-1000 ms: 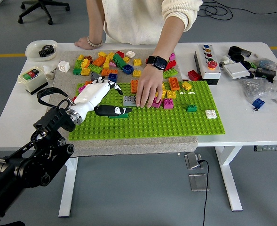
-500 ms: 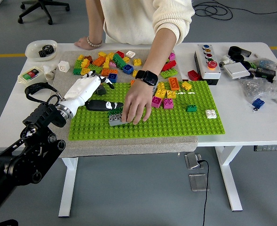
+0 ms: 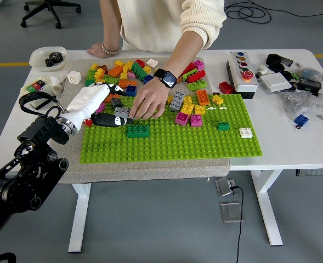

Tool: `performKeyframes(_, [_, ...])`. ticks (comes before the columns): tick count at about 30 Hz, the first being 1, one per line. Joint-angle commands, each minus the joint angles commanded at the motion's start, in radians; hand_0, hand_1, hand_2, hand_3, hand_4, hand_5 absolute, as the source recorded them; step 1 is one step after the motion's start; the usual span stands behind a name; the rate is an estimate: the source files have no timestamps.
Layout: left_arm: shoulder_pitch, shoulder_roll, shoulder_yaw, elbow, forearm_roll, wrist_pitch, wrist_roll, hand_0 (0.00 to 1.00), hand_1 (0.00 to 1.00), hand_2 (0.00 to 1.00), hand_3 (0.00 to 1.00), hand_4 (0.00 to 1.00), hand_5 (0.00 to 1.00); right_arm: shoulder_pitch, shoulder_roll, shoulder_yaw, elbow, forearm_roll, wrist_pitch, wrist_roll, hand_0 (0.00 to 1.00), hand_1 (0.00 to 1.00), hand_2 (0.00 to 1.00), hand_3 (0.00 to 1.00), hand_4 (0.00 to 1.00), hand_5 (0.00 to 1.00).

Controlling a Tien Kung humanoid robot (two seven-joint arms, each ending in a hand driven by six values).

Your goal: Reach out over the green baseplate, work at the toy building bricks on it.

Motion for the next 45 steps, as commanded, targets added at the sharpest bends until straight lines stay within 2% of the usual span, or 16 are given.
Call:
performKeyframes(9, [-0.013,0.011,0.008,0.018,0.005,-0.014,-0.011,0.843,0.772,0.717,0.704,0.998,0.400,0.001,0.000,-0.001,0.000,0.003,0.000,0.000,0.742,0.639,0.682,0.627,0.805,0.516])
performKeyframes(10, [-0.015,0.013,0.010,0.021,0.007,-0.015,-0.014,0.833,0.769,0.715,0.699,0.998,0.361,0.002,0.000,-0.001,0.000,0.004,0.000,0.000,0.741,0.639,0.682,0.626,0.805,0.516])
performKeyframes(15, [-0.041,0.040,0.034,0.041,0.022,-0.024,-0.050,0.833,0.769,0.715,0.699,0.998,0.361,0.003,-0.001,-0.002,0.000,0.005,0.000,-0.001,0.741,0.639,0.682,0.626,0.805,0.516])
performKeyframes(16, [-0.049,0.050,0.044,0.047,0.028,-0.025,-0.063,0.824,0.762,0.707,0.682,0.952,0.236,0.004,0.000,-0.003,0.000,0.007,0.000,-0.001,0.743,0.639,0.682,0.626,0.805,0.514])
performKeyframes(21, [-0.080,0.075,0.081,0.074,0.053,-0.028,-0.102,0.824,0.762,0.707,0.682,0.952,0.236,0.006,0.000,-0.006,0.000,0.011,0.000,-0.001,0.743,0.639,0.682,0.626,0.805,0.514])
performKeyframes(22, [-0.085,0.077,0.085,0.079,0.056,-0.027,-0.105,0.770,0.743,0.708,0.681,0.936,0.198,0.007,0.000,-0.007,0.000,0.011,0.000,-0.002,0.740,0.639,0.682,0.626,0.806,0.516])
performKeyframes(27, [-0.137,0.073,0.100,0.128,0.114,-0.047,-0.115,0.770,0.743,0.708,0.681,0.936,0.198,0.010,0.000,-0.010,0.000,0.014,0.000,-0.002,0.740,0.639,0.682,0.626,0.806,0.516])
performKeyframes(28, [-0.152,0.071,0.107,0.141,0.120,-0.058,-0.114,0.733,0.729,0.725,0.778,0.948,0.195,0.010,-0.001,-0.011,0.000,0.015,0.000,-0.002,0.742,0.639,0.681,0.625,0.806,0.516])
performKeyframes(33, [-0.194,0.059,0.121,0.175,0.120,-0.108,-0.096,0.733,0.729,0.725,0.778,0.948,0.195,0.012,-0.001,-0.014,0.000,0.018,0.001,-0.002,0.742,0.639,0.681,0.625,0.806,0.516])
performKeyframes(34, [-0.201,0.056,0.122,0.180,0.120,-0.121,-0.090,0.663,0.698,0.705,0.753,0.882,0.105,0.012,-0.001,-0.014,0.000,0.018,0.001,-0.002,0.742,0.639,0.681,0.626,0.807,0.516])
performKeyframes(39, [-0.232,0.040,0.116,0.202,0.120,-0.181,-0.060,0.663,0.698,0.705,0.753,0.882,0.105,0.012,-0.002,-0.014,0.000,0.017,0.002,-0.003,0.742,0.639,0.681,0.626,0.807,0.516])
performKeyframes(40, [-0.235,0.039,0.115,0.204,0.120,-0.186,-0.057,0.632,0.665,0.574,0.669,0.762,0.042,0.011,-0.003,-0.014,0.000,0.017,0.002,-0.003,0.741,0.640,0.681,0.626,0.807,0.517])
performKeyframes(45, [-0.253,0.029,0.113,0.227,0.120,-0.180,-0.042,0.632,0.665,0.574,0.669,0.762,0.042,0.013,-0.004,-0.014,0.000,0.013,0.002,-0.003,0.741,0.640,0.681,0.626,0.807,0.517])
